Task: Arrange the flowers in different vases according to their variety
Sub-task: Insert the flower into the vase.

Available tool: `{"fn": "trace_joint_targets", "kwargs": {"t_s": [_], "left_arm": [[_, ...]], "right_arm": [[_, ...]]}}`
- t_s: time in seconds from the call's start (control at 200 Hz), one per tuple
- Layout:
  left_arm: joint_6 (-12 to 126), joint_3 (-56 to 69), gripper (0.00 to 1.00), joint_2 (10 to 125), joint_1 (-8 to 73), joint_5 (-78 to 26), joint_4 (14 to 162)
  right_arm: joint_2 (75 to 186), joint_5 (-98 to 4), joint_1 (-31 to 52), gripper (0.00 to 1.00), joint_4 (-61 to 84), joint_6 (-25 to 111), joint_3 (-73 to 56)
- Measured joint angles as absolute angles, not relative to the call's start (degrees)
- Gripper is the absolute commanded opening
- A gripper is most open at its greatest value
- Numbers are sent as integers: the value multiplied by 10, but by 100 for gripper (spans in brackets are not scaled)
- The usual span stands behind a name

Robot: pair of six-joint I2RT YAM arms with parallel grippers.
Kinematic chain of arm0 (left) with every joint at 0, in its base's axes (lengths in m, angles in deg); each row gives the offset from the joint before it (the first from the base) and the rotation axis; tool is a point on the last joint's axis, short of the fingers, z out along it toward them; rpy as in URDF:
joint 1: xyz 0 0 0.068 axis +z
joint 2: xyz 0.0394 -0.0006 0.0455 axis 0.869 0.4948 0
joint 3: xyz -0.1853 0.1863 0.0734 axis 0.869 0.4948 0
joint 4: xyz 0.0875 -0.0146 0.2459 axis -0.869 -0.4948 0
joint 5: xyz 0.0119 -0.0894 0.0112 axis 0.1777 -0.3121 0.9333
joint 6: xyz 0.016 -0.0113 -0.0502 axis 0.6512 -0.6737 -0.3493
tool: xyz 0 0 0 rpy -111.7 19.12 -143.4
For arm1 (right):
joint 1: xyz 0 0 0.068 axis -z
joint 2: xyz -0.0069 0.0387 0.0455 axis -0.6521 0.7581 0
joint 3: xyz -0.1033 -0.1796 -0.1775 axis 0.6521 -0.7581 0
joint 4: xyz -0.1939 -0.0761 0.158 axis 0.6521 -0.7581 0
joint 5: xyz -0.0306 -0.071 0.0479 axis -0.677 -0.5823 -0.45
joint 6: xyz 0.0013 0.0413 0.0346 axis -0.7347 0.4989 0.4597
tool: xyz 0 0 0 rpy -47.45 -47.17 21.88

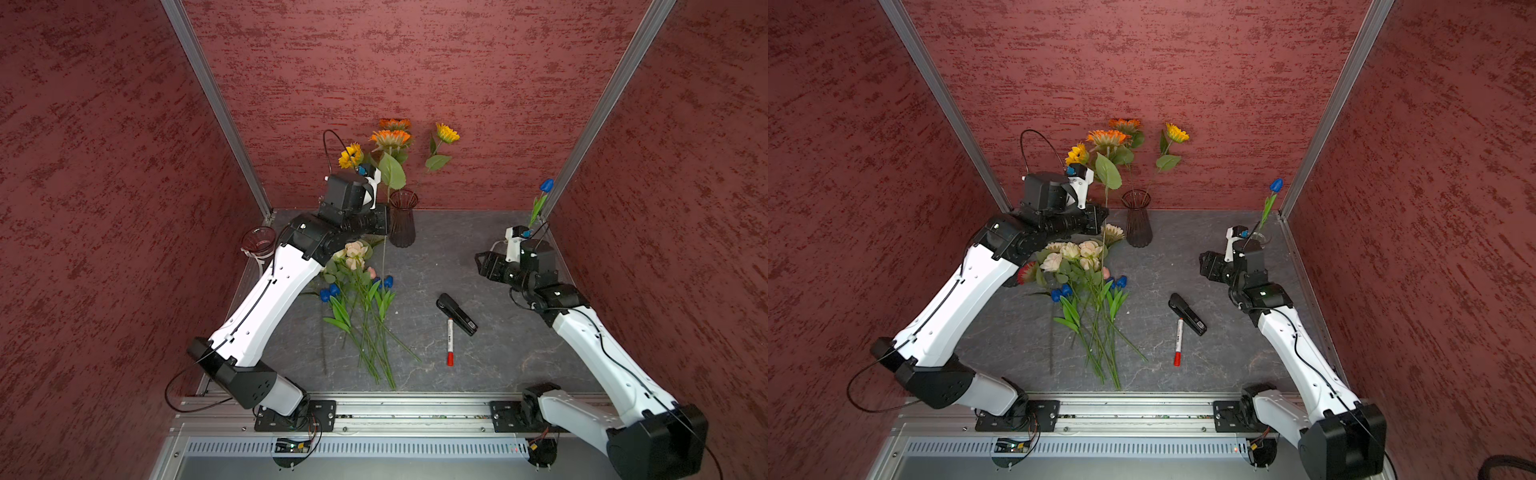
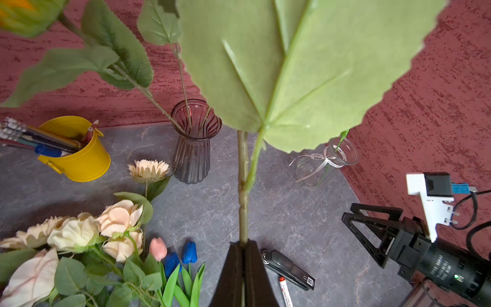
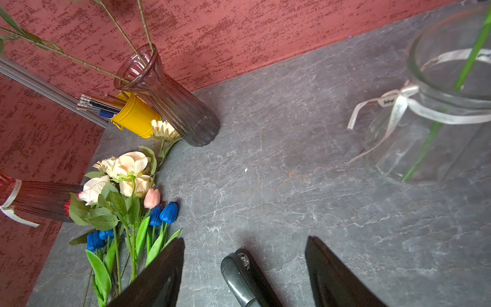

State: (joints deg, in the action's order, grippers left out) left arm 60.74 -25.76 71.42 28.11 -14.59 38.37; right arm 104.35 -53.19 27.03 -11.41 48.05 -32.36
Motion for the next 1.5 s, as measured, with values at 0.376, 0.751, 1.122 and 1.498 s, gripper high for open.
{"fn": "trace_joint_targets", "kwargs": {"t_s": [0.376,0.751,1.122,1.498], "left_arm": [[703,-250,0,744,277,-129,630],[700,-447,0,970,344,-160,799],[687,-590,0,1060,363,-183,794],[692,-590,0,1095,383,-179,819]], "right_arm": [[1050,-530,242,76,-112,506,-335],[1005,-545,221,76,-129,531,-335],[1010,-567,220,76,-149,531,-333],[1065,-566,220,76,-128,530,-326]]}}
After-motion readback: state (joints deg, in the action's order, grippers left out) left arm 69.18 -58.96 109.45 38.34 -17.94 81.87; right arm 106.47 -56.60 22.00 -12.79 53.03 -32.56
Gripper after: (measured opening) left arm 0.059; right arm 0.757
